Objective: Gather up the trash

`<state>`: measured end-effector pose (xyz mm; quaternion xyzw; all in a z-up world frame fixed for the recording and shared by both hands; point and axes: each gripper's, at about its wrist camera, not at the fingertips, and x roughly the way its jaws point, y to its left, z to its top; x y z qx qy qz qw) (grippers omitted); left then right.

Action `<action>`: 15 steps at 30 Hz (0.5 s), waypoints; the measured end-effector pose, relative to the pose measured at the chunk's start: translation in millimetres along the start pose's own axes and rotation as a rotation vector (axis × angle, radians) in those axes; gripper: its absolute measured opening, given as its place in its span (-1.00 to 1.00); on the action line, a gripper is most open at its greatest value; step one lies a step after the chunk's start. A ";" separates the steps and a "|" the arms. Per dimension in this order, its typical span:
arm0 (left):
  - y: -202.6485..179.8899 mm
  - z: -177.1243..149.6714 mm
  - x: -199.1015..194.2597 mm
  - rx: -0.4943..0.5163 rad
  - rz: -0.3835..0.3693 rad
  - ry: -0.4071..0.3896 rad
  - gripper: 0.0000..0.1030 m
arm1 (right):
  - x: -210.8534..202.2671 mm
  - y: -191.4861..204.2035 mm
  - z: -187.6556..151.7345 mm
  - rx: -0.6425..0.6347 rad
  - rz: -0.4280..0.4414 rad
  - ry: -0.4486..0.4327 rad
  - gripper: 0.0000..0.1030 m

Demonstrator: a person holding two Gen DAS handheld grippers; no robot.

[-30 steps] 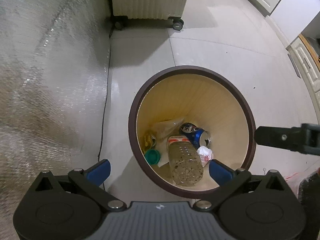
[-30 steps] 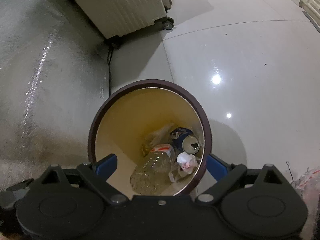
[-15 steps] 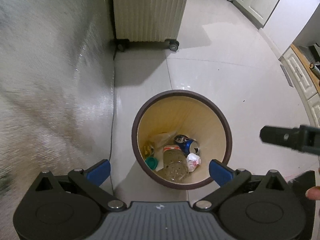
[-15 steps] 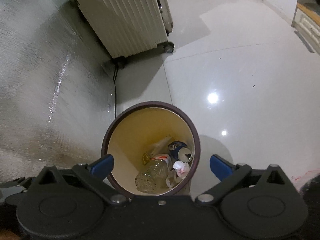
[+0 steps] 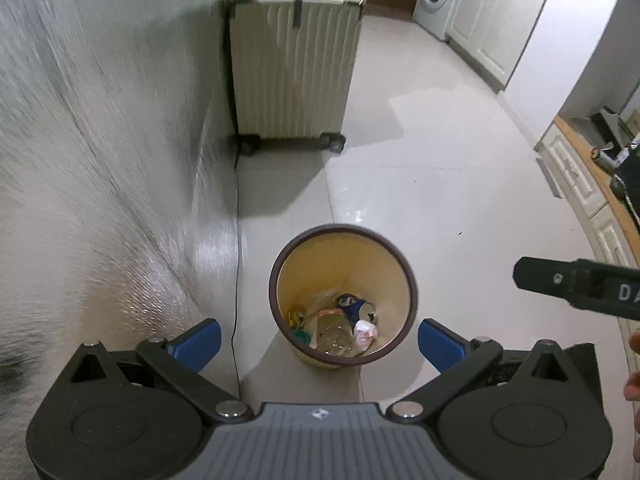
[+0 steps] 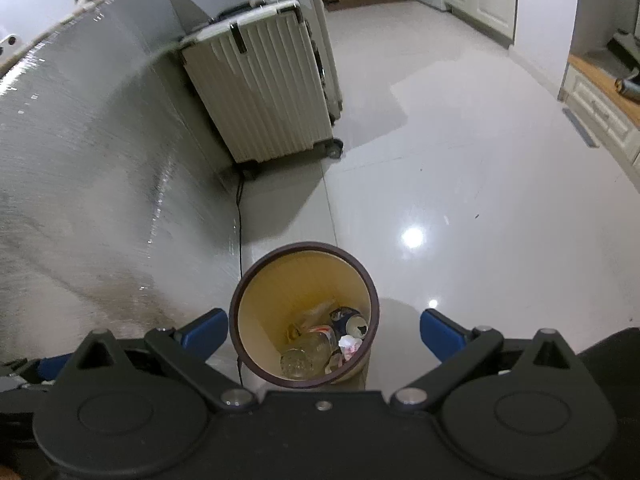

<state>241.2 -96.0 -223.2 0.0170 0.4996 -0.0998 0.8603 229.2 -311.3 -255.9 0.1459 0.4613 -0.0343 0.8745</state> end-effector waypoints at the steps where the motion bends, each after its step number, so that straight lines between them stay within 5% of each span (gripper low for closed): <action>1: -2.3 0.2 -9.9 0.006 -0.004 -0.009 1.00 | -9.3 1.6 0.6 -0.004 -0.002 -0.008 1.00; 15: -16.5 -4.2 -139.1 0.042 -0.036 -0.163 1.00 | -138.1 22.3 -2.0 -0.056 -0.004 -0.134 1.00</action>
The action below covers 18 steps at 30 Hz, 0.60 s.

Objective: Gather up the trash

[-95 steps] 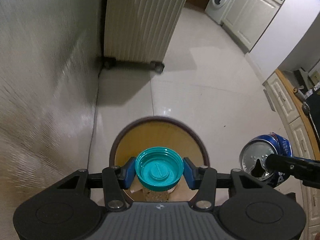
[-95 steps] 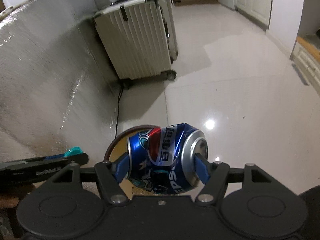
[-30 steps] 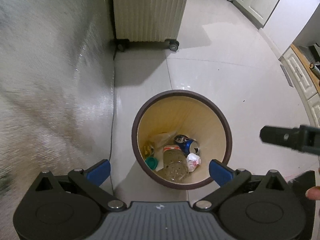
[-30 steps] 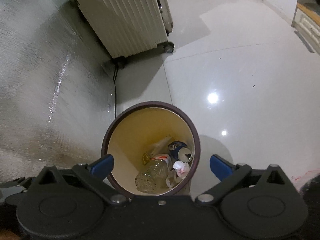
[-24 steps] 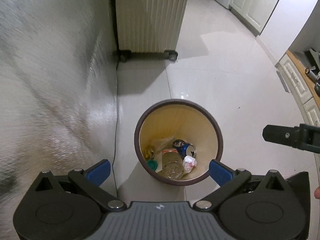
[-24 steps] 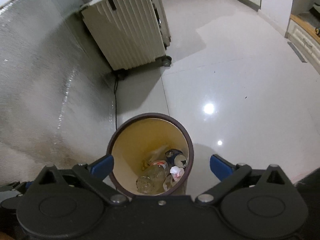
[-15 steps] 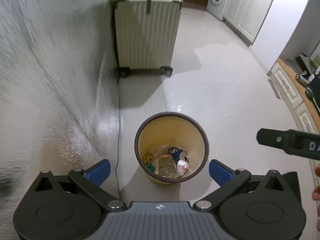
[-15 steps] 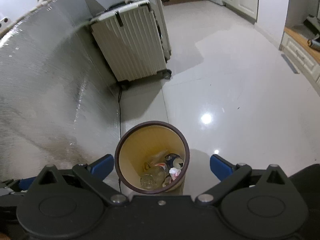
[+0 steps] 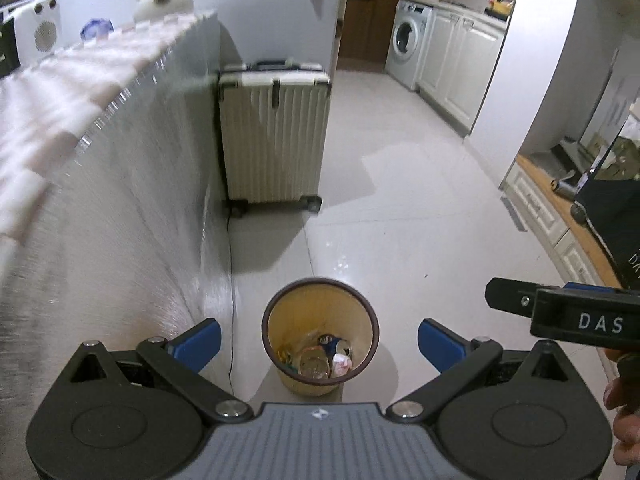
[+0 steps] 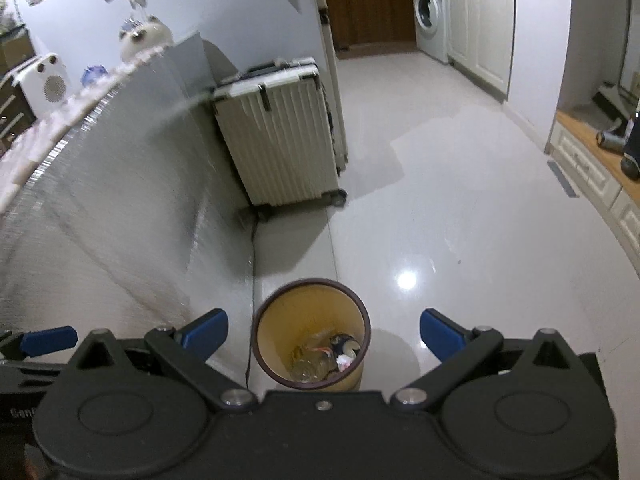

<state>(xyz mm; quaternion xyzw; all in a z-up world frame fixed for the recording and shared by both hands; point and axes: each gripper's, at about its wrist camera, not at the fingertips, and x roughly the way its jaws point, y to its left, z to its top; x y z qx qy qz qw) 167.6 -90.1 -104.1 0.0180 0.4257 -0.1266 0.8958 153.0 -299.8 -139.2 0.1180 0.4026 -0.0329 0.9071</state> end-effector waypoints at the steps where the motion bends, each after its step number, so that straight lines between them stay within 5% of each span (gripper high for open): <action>1: 0.9 -0.1 -8.4 -0.001 -0.001 -0.008 1.00 | -8.4 2.3 1.3 -0.004 0.001 -0.011 1.00; 18: 33.9 1.1 -127.8 0.010 0.034 -0.142 1.00 | -119.6 43.8 -0.1 -0.066 0.021 -0.122 1.00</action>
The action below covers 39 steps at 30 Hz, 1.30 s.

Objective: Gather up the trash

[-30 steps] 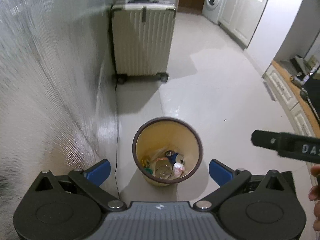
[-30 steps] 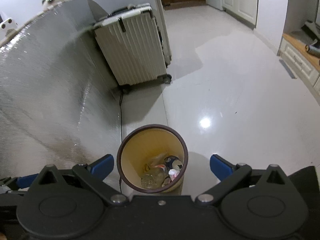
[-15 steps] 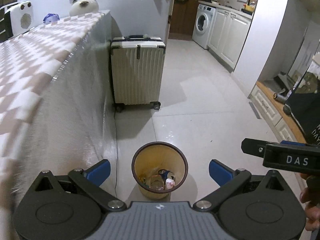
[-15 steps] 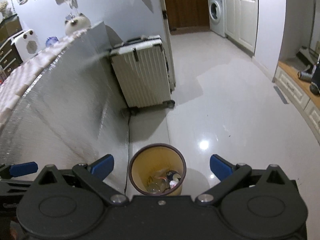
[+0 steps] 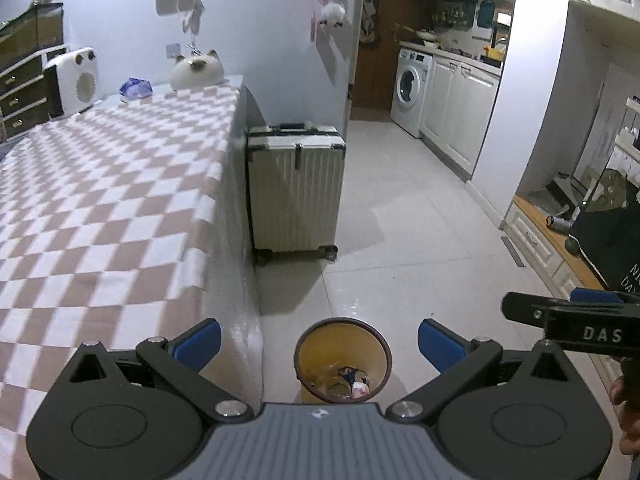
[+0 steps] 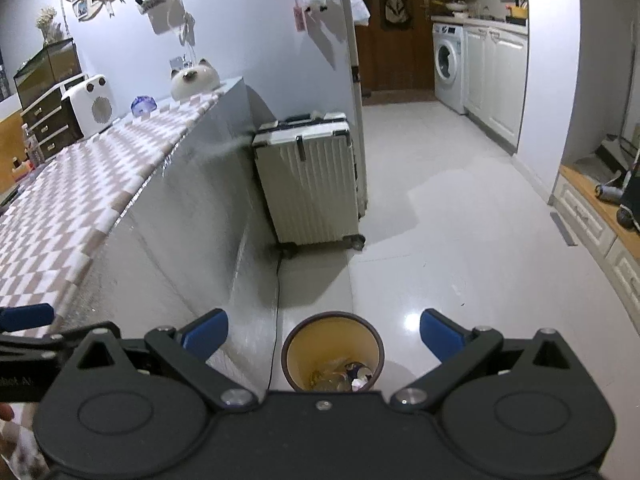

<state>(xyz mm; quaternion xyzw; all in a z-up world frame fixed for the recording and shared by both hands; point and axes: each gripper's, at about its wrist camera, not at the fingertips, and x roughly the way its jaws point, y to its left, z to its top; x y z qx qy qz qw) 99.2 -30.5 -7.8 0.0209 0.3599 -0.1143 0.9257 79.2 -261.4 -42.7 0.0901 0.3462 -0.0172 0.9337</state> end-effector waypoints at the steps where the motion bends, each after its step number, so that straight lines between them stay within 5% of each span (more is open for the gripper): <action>1: 3.3 0.4 -3.8 -0.004 0.005 -0.006 1.00 | -5.5 2.2 0.5 -0.001 -0.001 -0.008 1.00; 15: 51.2 -7.5 -31.9 -0.061 0.085 -0.008 1.00 | -30.1 22.5 -3.7 -0.042 -0.043 -0.015 1.00; 39: 42.9 -31.6 -47.6 -0.032 0.066 0.017 1.00 | -60.5 48.6 -25.0 -0.122 -0.065 0.011 1.00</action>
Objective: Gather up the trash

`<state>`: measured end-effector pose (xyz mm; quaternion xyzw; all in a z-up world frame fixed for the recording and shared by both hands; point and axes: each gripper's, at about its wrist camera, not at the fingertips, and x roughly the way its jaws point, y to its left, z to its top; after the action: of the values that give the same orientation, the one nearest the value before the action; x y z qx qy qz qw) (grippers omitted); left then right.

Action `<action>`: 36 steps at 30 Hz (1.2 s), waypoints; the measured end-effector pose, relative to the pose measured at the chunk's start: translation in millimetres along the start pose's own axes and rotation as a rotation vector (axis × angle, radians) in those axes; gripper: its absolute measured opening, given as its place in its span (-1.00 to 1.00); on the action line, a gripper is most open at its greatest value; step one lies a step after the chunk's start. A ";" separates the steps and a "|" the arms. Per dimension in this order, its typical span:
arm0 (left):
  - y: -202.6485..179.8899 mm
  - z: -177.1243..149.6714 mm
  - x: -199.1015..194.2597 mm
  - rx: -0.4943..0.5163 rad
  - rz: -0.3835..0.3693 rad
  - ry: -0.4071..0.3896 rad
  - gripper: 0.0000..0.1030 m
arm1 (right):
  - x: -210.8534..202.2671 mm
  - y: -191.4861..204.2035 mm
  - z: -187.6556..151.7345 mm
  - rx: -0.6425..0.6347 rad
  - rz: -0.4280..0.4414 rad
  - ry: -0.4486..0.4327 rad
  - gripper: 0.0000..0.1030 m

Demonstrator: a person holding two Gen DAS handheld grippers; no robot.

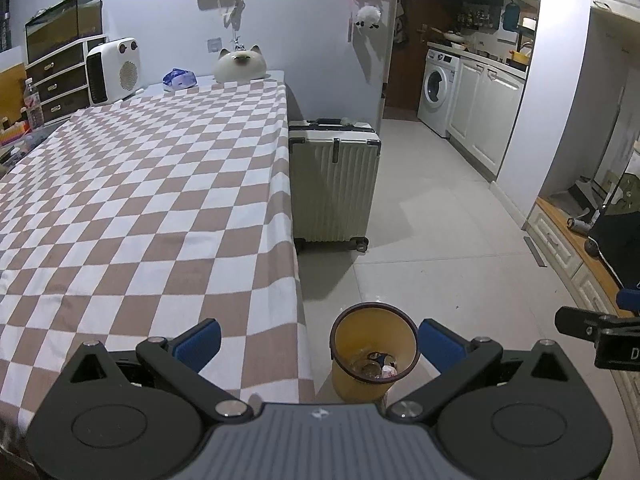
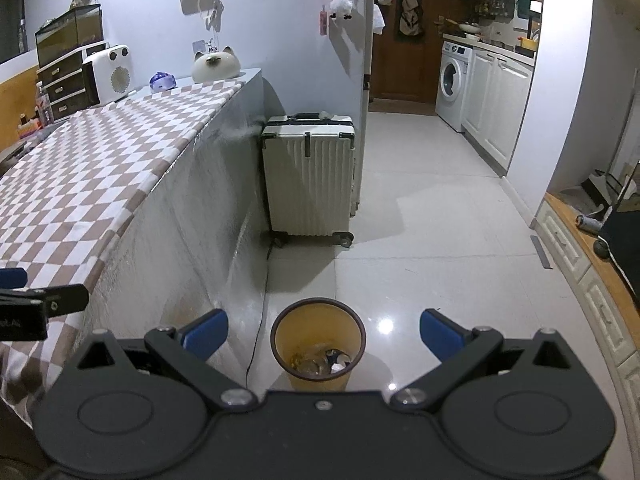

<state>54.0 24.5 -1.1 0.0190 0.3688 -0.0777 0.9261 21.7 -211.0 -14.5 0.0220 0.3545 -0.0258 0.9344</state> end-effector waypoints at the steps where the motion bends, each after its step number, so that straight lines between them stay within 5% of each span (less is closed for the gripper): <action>1: -0.2 -1.2 -0.7 0.000 -0.001 0.002 1.00 | -0.6 -0.7 -1.2 0.002 0.001 0.003 1.00; 36: -4.3 -11.0 -1.4 0.007 -0.002 0.018 1.00 | -5.6 -2.2 -12.0 0.016 -0.014 0.011 1.00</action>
<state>44.9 21.4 -8.1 0.0224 0.3771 -0.0799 0.9225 9.4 -212.2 -19.8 0.0273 0.3596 -0.0351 0.9320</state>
